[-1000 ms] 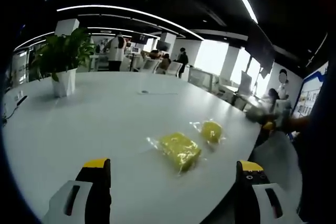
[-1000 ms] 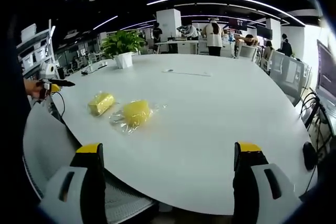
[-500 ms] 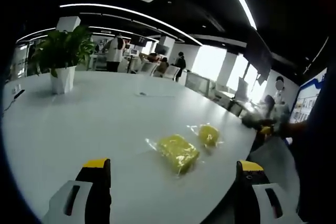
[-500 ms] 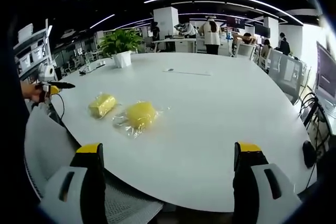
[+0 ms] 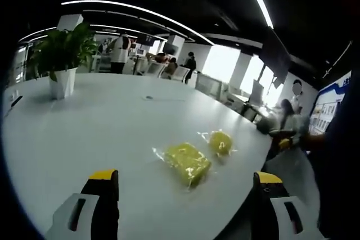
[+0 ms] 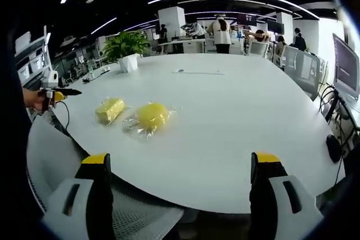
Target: Compare the silicone blocks by pressing each to a similar depth, holding the contact briefly, and releasing to observe deformation and rebound differences across the visible hardness samples.
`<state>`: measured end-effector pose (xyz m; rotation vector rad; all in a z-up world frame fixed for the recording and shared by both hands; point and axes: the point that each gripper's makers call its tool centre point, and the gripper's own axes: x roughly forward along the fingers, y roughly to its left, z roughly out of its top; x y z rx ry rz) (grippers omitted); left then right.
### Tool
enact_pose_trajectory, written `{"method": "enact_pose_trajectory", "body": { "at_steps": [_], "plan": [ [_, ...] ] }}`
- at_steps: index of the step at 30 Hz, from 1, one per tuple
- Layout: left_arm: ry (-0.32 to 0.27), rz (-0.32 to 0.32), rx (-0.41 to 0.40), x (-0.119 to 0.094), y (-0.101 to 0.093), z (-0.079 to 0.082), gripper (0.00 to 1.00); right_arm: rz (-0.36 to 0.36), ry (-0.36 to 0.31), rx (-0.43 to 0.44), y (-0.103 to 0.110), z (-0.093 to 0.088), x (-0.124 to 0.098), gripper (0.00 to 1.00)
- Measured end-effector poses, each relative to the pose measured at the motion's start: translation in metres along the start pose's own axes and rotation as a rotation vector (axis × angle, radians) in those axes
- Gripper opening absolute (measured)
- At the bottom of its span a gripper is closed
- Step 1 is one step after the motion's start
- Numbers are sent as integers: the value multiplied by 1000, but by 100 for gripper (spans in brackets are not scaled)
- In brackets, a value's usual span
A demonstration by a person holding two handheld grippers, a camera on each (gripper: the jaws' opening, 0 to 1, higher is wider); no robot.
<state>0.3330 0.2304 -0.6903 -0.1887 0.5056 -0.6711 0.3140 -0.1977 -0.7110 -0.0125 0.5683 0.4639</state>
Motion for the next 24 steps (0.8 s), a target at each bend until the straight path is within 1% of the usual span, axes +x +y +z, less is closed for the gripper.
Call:
{"method": "enact_pose_trajectory", "body": {
  "at_steps": [2,3,5,7,8,10,12,14,16,18,19,20,21,22,23,24],
  "plan": [
    [4,-5,4,0,1,-2,100,-4,-9,0,1,3,1,97],
    [14,-3,-5,0,2,-6,100,-3,-14,1,2,4,1,97],
    [22,10,-13,0,5,-8,100,-1,-14,0,3,6,4,97],
    [22,9,-22,0,3,-6,100,3,-18,-6,4,9,5,97],
    [11,8,-13,1,2,-1,100,6,-21,-8,4,11,5,97],
    [5,9,2,2,0,2,100,10,-24,-14,2,12,6,97],
    [8,10,-8,6,0,2,100,15,-21,-16,-1,12,8,97],
    [8,3,-32,12,-2,3,100,14,-28,-15,-5,15,7,97],
    [15,-17,-105,20,-9,3,100,10,-36,-13,-6,18,5,97],
    [10,-9,-142,31,-7,5,100,10,-51,-3,-7,21,3,97],
    [13,-8,-191,35,-7,6,100,10,-52,1,-8,20,3,97],
    [9,-24,-275,43,-7,8,100,12,-50,1,-8,20,3,97],
    [3,-19,-315,47,-5,9,100,13,-47,-1,-8,18,3,97],
    [6,-17,-325,51,-3,10,100,16,-45,-4,-7,18,4,97],
    [11,-44,-312,55,-7,11,100,23,-41,-8,-7,16,4,97],
    [20,-56,-284,62,-11,13,100,27,-41,-11,-7,16,4,97]
  ]
}}
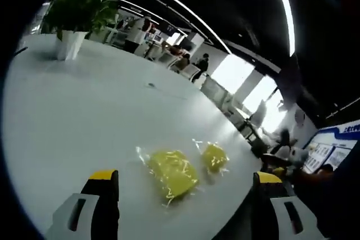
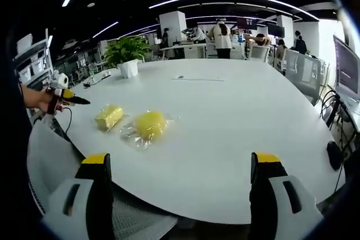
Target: Compare the silicone blocks by pressing each to a similar depth, holding the contact briefly, and releasing to observe deformation and rebound differences across the visible hardness samples.
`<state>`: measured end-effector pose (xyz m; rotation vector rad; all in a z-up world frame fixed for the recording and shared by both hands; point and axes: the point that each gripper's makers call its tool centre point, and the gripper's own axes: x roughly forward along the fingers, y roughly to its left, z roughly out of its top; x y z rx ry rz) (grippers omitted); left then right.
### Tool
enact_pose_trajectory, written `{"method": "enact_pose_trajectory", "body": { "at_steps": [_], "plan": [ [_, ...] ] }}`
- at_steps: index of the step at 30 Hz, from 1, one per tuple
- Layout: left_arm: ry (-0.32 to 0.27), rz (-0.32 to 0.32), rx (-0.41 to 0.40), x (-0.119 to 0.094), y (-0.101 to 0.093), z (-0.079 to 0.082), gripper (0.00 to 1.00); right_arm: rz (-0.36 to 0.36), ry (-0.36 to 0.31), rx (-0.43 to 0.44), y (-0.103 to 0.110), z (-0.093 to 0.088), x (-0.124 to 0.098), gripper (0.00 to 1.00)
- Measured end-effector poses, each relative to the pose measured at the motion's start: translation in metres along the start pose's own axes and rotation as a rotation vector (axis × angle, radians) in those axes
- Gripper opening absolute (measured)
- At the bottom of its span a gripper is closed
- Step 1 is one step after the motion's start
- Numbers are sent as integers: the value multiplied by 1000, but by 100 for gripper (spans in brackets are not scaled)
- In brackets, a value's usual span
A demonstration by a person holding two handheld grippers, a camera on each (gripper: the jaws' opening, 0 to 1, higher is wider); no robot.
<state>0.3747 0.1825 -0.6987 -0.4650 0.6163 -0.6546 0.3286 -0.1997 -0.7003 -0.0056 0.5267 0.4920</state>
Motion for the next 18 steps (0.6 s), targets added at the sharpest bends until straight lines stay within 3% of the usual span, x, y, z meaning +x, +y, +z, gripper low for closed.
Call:
{"method": "enact_pose_trajectory", "body": {
  "at_steps": [2,8,11,13,18],
  "plan": [
    [11,15,22,9,1,0,100,4,-5,-7,1,2,0,97],
    [97,37,-144,27,16,-21,98,19,-19,-11,2,6,-1,97],
    [129,56,-175,34,24,-29,90,20,-18,-19,3,6,-2,97],
    [123,52,-180,39,27,-27,83,19,-20,-12,2,6,-2,97],
    [129,46,-238,48,28,-27,78,33,-8,-12,3,1,3,97]
  ]
}}
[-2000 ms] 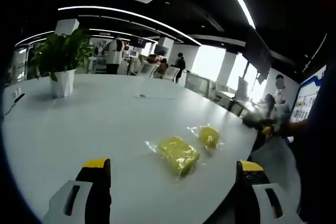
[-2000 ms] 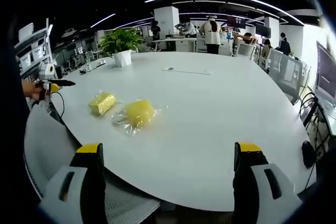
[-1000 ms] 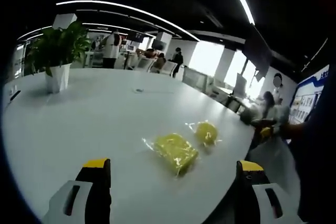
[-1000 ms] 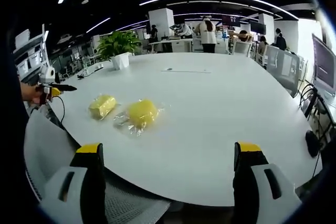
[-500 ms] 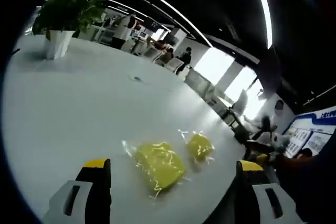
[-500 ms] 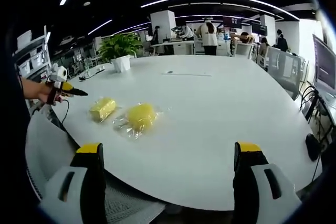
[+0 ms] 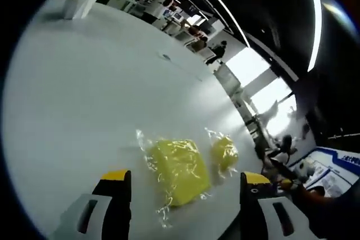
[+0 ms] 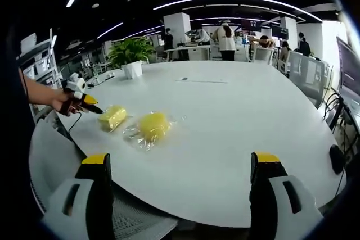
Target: Compare the silicone blocks by pressing each to a similar depth, holding the contact briefly, and releasing to observe deformation and rebound differences across the visible hardness samples.
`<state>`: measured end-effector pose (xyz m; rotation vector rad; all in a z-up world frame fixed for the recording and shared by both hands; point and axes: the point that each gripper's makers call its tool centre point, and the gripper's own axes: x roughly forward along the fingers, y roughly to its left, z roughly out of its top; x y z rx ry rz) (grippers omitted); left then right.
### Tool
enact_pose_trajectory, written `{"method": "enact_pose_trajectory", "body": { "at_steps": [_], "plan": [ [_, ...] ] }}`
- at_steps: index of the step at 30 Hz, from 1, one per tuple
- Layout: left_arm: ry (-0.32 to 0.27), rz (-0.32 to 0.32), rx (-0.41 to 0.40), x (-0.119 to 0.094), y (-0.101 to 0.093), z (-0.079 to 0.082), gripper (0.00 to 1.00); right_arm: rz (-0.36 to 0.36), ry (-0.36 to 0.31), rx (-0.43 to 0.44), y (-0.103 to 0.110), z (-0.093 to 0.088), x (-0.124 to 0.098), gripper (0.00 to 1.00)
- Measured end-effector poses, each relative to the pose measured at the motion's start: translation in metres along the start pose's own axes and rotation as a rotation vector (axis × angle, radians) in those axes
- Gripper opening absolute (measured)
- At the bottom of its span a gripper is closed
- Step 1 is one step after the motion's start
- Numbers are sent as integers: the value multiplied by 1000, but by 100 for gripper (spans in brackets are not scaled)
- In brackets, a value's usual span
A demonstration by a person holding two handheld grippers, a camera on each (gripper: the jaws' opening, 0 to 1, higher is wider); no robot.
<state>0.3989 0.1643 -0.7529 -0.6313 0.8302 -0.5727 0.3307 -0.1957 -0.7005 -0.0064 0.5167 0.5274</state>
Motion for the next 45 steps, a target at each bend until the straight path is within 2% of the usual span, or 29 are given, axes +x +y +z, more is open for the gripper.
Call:
{"method": "enact_pose_trajectory", "body": {
  "at_steps": [2,5,9,11,12,13,15,17,19,23,26,28,30,33,37,45],
  "plan": [
    [-8,-9,-44,2,1,2,76,6,7,-3,1,0,2,97],
    [2,2,-65,5,7,0,70,10,8,-5,1,3,3,97],
    [13,-8,-125,10,7,-1,68,13,6,-8,-1,5,3,97],
    [25,-31,-212,13,2,-1,63,16,15,-13,-2,3,4,97],
    [49,-34,-247,16,4,-3,61,18,18,-16,-4,2,5,97],
    [60,-29,-258,16,5,-4,60,20,21,-15,-4,2,6,97],
    [73,-11,-237,21,9,-6,56,24,22,-16,-5,3,7,97],
    [114,-5,-240,24,8,-13,51,27,19,-17,-4,4,7,97],
    [118,-18,-238,29,7,-14,48,30,19,-19,-4,4,8,97],
    [116,19,-236,30,15,-16,36,38,29,-32,-1,2,8,97],
    [118,13,-267,32,14,-17,32,48,48,-37,0,-2,5,97],
    [120,23,-243,35,17,-17,29,54,61,-50,-2,-5,4,97],
    [113,26,-262,35,14,-17,29,55,63,-48,-4,-3,2,97],
    [102,70,-209,36,16,-18,27,52,71,-31,-9,-3,4,97],
    [117,69,-141,41,15,-19,24,62,64,-49,-5,4,8,97],
    [186,122,-127,42,15,-23,12,64,54,-47,-4,5,13,97]
  ]
}}
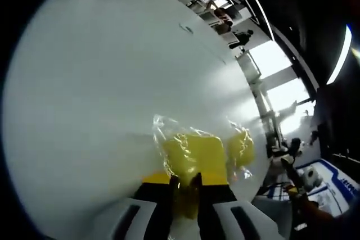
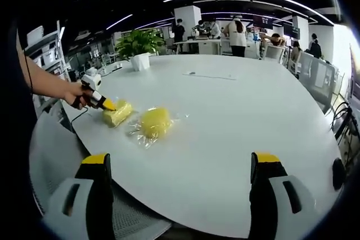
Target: Compare the silicone blocks by pressing each to a similar depth, holding the contact briefly, and releasing to observe deformation and rebound differences across the visible hardness samples.
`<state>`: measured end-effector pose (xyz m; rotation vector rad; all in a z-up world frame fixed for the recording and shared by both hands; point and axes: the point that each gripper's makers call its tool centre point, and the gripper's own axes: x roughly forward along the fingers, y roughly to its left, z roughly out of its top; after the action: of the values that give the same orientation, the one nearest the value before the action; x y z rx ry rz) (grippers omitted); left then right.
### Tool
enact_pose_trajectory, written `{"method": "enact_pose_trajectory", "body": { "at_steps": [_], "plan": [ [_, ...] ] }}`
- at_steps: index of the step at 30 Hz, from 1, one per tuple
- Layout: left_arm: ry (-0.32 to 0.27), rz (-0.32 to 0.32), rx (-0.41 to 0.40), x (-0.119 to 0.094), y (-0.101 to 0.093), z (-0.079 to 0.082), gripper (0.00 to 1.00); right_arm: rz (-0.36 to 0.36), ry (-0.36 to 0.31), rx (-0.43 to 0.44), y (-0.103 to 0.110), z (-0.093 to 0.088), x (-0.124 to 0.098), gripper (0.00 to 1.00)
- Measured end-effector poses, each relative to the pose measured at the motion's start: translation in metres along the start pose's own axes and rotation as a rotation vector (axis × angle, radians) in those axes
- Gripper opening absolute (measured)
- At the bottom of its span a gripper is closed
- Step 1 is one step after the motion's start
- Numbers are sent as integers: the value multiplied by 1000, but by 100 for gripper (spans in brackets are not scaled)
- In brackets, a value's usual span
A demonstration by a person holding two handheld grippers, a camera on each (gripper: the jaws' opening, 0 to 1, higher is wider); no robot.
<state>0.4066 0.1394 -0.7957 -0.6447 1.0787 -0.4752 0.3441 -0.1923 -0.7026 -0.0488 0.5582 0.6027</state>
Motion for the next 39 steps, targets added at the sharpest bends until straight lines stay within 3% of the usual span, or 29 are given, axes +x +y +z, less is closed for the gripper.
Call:
{"method": "enact_pose_trajectory", "body": {
  "at_steps": [10,18,21,26,35,39],
  "plan": [
    [1,13,-30,0,5,-1,5,-1,-2,2,4,-2,-2,97],
    [-6,4,-43,-1,7,-2,5,-51,-29,35,2,-8,-12,97],
    [-3,14,-28,0,6,-3,5,-63,-49,65,8,-7,-13,97],
    [-5,13,-27,-2,7,-4,5,-54,-28,55,15,-15,-11,97],
    [4,23,-6,-1,7,-3,4,-70,-53,66,13,-12,-14,97],
    [1,-2,-65,-2,9,-4,4,-65,-51,63,19,-12,-14,97]
  ]
}}
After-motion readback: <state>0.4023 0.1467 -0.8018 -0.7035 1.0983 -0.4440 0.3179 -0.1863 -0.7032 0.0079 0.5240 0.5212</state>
